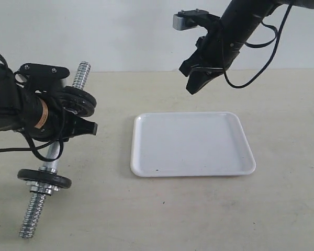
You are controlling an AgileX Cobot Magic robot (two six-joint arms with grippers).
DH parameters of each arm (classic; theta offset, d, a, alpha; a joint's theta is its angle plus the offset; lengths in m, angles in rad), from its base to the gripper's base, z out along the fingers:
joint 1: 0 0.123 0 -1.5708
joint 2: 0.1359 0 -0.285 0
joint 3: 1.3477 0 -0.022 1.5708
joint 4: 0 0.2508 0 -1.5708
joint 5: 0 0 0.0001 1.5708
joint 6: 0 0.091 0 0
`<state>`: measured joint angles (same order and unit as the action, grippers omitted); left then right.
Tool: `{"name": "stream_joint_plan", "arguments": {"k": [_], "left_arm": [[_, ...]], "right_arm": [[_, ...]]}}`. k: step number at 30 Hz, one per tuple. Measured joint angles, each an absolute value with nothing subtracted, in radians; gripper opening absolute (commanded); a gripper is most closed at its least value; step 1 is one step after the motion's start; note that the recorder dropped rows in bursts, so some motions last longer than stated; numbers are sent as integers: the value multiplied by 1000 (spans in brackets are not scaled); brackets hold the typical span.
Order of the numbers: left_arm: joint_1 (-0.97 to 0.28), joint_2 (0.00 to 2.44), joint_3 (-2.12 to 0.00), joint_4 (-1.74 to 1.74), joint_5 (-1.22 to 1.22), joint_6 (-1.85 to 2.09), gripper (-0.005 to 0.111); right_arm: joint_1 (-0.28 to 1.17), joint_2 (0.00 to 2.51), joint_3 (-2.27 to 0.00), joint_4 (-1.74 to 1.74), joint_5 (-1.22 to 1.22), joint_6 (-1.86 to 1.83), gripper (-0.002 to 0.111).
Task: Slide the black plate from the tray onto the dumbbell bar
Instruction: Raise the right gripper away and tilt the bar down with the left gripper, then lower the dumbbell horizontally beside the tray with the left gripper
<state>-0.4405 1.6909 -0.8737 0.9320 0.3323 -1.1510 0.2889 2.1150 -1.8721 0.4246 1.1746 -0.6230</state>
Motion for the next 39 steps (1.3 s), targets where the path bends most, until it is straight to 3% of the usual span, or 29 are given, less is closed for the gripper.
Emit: {"name": "stream_joint_plan", "arguments": {"k": [39], "left_arm": [[-440,1928,-1017,840,185,-1243,4]], "right_arm": [[289,2115,-1872,427,1216,-607,0]]}}
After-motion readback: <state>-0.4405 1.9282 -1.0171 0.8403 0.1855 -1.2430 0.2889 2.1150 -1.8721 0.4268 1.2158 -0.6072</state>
